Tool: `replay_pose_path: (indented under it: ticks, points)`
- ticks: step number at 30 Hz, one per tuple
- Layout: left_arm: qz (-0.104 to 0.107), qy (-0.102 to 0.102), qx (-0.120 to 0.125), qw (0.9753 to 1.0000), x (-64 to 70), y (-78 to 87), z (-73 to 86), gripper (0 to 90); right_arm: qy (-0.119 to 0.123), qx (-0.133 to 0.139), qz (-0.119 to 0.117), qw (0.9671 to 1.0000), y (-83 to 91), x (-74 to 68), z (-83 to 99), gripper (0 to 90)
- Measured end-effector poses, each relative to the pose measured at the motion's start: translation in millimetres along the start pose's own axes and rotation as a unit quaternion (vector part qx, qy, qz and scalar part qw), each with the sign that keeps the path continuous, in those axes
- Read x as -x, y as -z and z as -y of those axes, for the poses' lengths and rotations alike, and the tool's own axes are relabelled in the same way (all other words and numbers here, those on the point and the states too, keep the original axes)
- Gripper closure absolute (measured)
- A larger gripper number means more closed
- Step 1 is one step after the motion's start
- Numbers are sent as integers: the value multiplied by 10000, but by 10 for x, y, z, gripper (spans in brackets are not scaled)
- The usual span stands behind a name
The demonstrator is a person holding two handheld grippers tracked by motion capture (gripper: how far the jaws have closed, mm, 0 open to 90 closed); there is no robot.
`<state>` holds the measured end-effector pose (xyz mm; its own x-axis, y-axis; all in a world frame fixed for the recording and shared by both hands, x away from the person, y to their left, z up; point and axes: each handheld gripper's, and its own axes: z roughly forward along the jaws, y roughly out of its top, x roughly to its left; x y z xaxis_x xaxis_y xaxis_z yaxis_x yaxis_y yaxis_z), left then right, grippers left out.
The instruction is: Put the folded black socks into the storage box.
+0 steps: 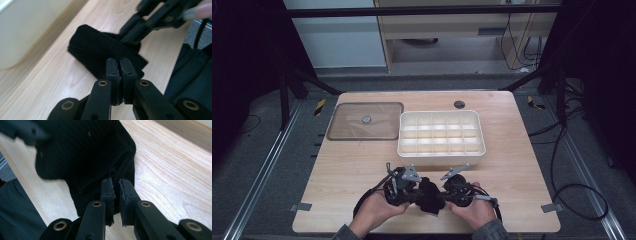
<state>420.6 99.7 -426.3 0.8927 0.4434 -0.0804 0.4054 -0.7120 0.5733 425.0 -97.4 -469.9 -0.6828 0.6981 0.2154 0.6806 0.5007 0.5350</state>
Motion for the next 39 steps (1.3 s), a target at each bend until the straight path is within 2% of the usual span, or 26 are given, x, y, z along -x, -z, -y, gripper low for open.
replay_pose_path:
  ticks: [4, 5, 6, 8, 11, 14, 17, 19, 24, 26, 30, 33, 35, 39]
  points:
    - [73, -72, -20, 9999, 99, -98, -53, 864, -58, 78, -58, 9999, -6, 28, 23, 821]
    - [74, -90, -48, 9999, 109, -119, -62, 865, -47, 136, -89, 9999, -4, 48, 43, 769]
    - [54, -113, -81, 9999, 118, -145, -73, 865, -47, 136, -89, 9999, -4, 48, 43, 769]
    - [32, -124, -123, 9998, 129, -189, -91, 864, -23, 180, -70, 9998, 24, 57, 66, 659]
    - [47, -132, -167, 9998, 122, -232, -115, 864, -19, 308, -24, 9995, 143, 83, 136, 604]
    - [57, -141, -204, 9997, 137, -281, -140, 863, -57, 379, 68, 9992, 247, 126, 210, 585]
    - [86, -152, -225, 9996, 157, -342, -172, 861, -50, 438, 318, 9985, 324, 190, 285, 567]
    - [106, -135, -212, 9996, 165, -382, -193, 860, -54, 490, 529, 9974, 327, 256, 339, 570]
    - [193, -30, -179, 9996, 152, -472, -220, 860, 6, 815, 576, 9950, 285, 304, 421, 589]
    - [215, -53, -220, 9995, 151, -489, -227, 861, 119, 1007, 752, 9920, 276, 307, 441, 588]
    - [285, -5, -245, 9993, 151, -539, -246, 860, 212, 1379, 932, 9858, 294, 311, 463, 586]
    - [314, -69, -302, 9990, 167, -577, -265, 860, 222, 1540, 972, 9830, 315, 329, 477, 587]
    - [299, -100, -317, 9990, 178, -588, -274, 859, 136, 1575, 1010, 9822, 327, 352, 500, 589]
    - [290, -102, -351, 9989, 178, -596, -279, 860, 59, 1543, 1022, 9827, 342, 389, 544, 587]
